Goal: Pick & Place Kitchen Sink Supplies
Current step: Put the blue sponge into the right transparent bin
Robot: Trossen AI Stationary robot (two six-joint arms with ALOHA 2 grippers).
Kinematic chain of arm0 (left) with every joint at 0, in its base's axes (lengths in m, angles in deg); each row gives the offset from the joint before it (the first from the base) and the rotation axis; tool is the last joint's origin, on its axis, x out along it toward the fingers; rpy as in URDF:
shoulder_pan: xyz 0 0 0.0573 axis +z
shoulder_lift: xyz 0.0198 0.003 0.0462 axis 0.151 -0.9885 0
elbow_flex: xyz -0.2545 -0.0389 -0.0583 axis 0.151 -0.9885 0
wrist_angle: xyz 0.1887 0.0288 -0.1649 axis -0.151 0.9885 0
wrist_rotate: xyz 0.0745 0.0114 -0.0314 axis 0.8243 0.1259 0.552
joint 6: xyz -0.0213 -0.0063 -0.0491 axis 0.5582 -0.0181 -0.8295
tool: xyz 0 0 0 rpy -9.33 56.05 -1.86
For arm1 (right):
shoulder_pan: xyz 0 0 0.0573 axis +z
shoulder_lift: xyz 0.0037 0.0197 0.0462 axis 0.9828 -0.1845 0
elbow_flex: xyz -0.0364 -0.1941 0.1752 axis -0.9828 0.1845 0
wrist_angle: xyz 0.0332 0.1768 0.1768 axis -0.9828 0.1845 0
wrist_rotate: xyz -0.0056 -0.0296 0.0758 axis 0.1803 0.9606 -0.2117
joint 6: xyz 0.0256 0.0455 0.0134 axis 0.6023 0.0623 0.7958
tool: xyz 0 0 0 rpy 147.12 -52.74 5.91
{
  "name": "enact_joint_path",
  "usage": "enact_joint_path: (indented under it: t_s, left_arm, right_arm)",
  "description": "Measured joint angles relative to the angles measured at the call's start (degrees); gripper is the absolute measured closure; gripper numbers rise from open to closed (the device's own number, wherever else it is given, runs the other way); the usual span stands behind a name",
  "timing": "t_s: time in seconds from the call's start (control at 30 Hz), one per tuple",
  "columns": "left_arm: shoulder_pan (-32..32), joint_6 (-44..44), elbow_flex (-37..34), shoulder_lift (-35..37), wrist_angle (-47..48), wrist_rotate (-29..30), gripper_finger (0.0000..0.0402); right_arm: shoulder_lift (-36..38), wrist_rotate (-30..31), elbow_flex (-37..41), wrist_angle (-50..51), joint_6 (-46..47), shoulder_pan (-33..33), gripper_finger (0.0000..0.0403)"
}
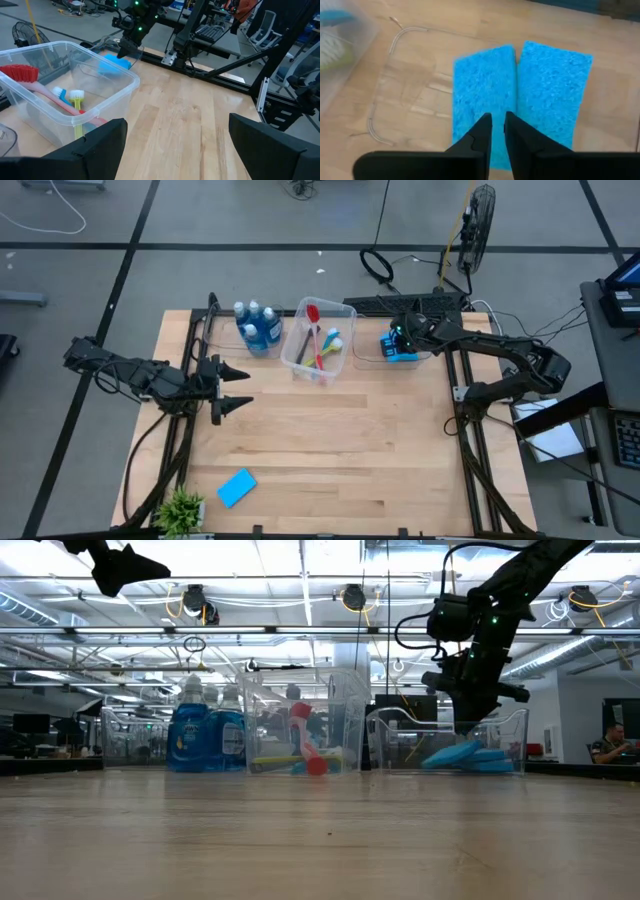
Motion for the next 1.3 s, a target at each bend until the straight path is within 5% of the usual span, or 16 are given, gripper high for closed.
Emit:
enact_joint_path:
  t_s: [0.4, 0.73, 0.9, 1.3]
  left_arm:
    - [0.0, 0.0, 0.0, 0.0, 0.0, 0.0, 0.0052]
    - [0.0, -0.1, 0.0, 0.0, 0.0, 0.0, 0.0052]
    - [0.0, -0.1, 0.0, 0.0, 0.0, 0.0, 0.0052]
    - [0.0, -0.1, 0.0, 0.0, 0.0, 0.0, 0.0052]
  right_arm:
    - [1.4, -0.8, 0.0, -4.0, -3.1, 0.1, 0.0326]
    - [10.1, -3.3, 0.0, -10.7, -6.6, 0.4, 0.036]
    - [16.2, -8.6, 0.0, -10.7, -10.7, 0.4, 0.0398]
    - [28.5, -23.8, 0.0, -10.9, -18.7, 0.4, 0.0402]
